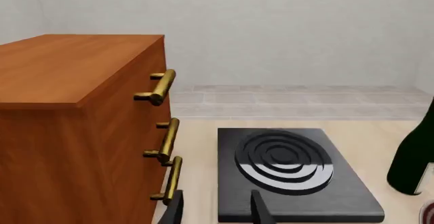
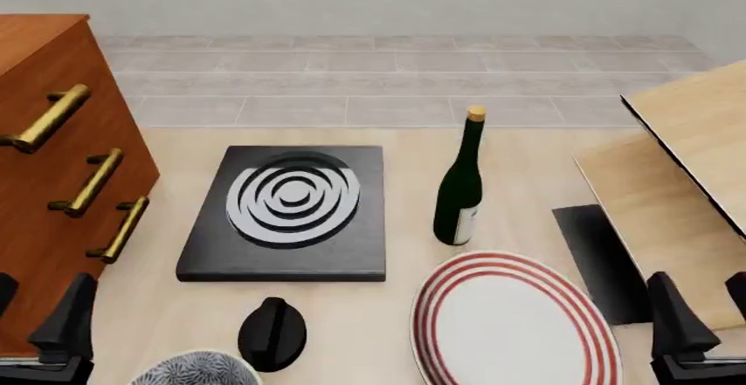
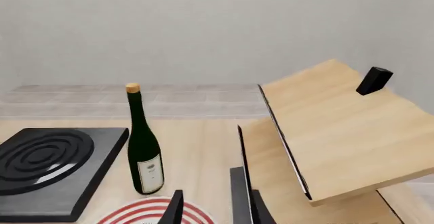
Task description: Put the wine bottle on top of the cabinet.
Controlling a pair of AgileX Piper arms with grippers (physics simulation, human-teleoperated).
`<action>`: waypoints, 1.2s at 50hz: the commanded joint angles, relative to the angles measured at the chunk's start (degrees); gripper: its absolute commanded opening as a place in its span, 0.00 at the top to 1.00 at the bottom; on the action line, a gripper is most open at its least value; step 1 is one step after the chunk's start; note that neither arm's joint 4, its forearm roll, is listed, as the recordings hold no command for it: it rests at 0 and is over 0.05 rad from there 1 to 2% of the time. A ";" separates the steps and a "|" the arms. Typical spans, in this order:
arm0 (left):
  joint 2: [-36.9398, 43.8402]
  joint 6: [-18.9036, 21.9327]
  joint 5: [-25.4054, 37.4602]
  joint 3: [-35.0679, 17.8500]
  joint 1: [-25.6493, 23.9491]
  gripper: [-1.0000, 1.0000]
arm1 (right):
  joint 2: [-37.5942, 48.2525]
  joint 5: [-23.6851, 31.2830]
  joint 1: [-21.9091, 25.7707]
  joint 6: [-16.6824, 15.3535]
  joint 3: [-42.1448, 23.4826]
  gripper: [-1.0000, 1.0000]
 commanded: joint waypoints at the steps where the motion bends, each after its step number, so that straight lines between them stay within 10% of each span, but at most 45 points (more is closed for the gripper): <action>1: 0.28 -0.66 -0.16 -0.17 0.29 0.00 | 4.32 -2.66 -0.71 2.02 0.03 0.00; 26: 3.30 5.25 3.86 -5.38 -5.88 0.00 | 4.67 -2.93 -0.39 2.33 0.05 0.00; 60: 26.19 -4.44 6.31 -26.70 -22.45 0.00 | 6.07 -4.01 -0.41 2.75 0.06 0.00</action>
